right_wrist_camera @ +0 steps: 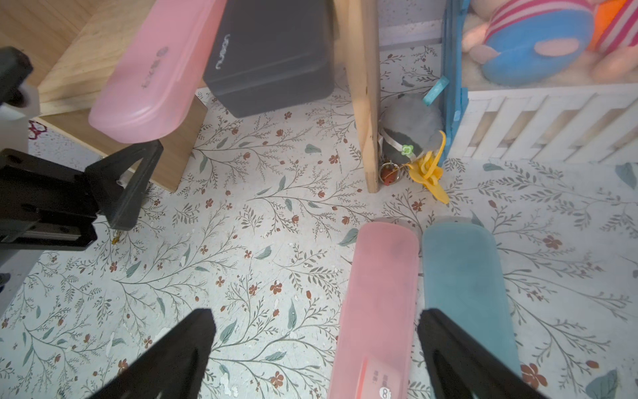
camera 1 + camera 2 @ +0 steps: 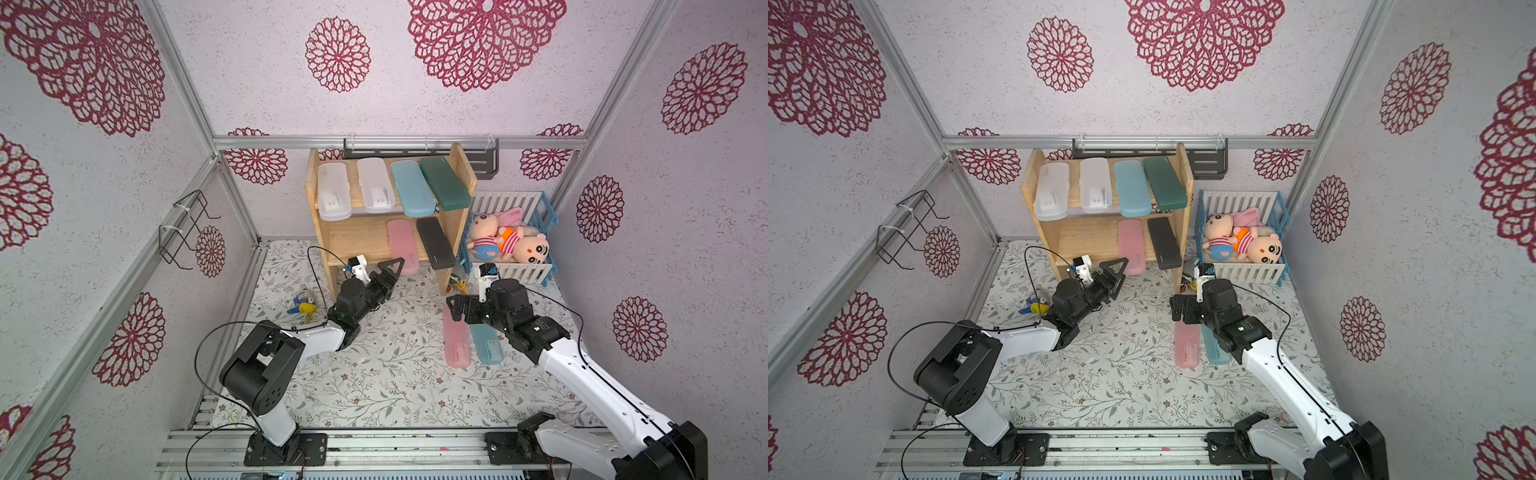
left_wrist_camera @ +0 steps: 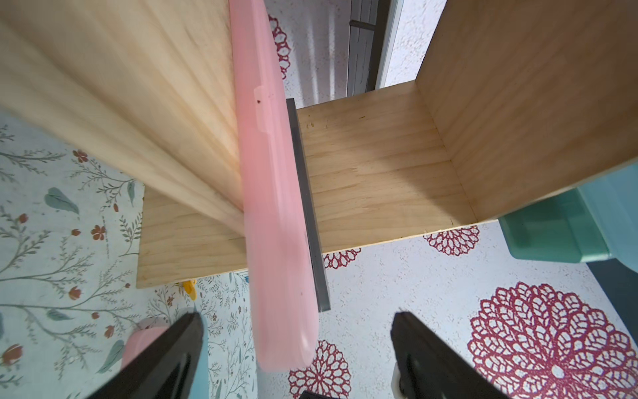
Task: Remove the pencil cases from the shelf
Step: Pick up the pencil case from the shelf.
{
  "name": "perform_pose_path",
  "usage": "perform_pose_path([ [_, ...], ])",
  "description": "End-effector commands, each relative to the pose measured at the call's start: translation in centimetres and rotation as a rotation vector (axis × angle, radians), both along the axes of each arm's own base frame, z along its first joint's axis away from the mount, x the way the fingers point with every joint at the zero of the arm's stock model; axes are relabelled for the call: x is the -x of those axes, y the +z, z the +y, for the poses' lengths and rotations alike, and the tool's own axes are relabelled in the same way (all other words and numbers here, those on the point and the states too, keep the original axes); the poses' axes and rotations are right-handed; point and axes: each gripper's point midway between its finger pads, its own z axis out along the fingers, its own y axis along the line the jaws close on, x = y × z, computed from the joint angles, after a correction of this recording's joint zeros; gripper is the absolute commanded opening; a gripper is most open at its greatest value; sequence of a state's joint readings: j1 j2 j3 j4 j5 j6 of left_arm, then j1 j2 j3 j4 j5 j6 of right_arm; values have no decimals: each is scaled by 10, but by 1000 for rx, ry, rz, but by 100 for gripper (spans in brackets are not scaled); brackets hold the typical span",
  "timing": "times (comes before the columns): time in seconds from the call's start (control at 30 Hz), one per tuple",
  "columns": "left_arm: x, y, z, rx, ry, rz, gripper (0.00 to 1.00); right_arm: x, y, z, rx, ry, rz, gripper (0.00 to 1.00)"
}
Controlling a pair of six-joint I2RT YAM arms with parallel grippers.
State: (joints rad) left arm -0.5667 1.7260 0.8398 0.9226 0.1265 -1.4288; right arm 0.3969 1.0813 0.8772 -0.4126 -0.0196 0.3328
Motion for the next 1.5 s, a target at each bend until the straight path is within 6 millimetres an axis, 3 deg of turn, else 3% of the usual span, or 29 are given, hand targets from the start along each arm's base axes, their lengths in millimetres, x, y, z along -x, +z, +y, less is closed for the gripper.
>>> perform_pose_path([
  [0.0,-6,4,-15,39,-52,-10,81,-1,19,-7,-7,-13,-47,99],
  [0.2,-13,4,-24,65,-71,-11,55,2,29,-15,3,-28,-66,99],
  [0.4,-9,4,-23,50,-65,-9,13,7,28,-19,15,-29,-58,99],
  [0.53,-2,1,-18,34,-54,-6,0,7,31,-17,6,-19,-62,99],
  [0.7,15,-7,-1,-36,-28,-20,0,6,47,-17,-37,-49,-82,99],
  [0.8,32,-17,14,-150,-1,-34,0,12,75,-3,-156,-20,-145,99],
  [0.9,52,-25,34,-294,44,-54,0,21,94,19,-240,28,-190,99],
  [1.13,107,-38,72,-663,97,-113,0,39,114,86,-385,162,-212,99],
  [1.23,127,-44,89,-658,107,-124,0,45,123,118,-481,232,-206,99],
  [1.47,158,-46,111,-640,142,-158,0,45,122,163,-533,280,-182,99],
])
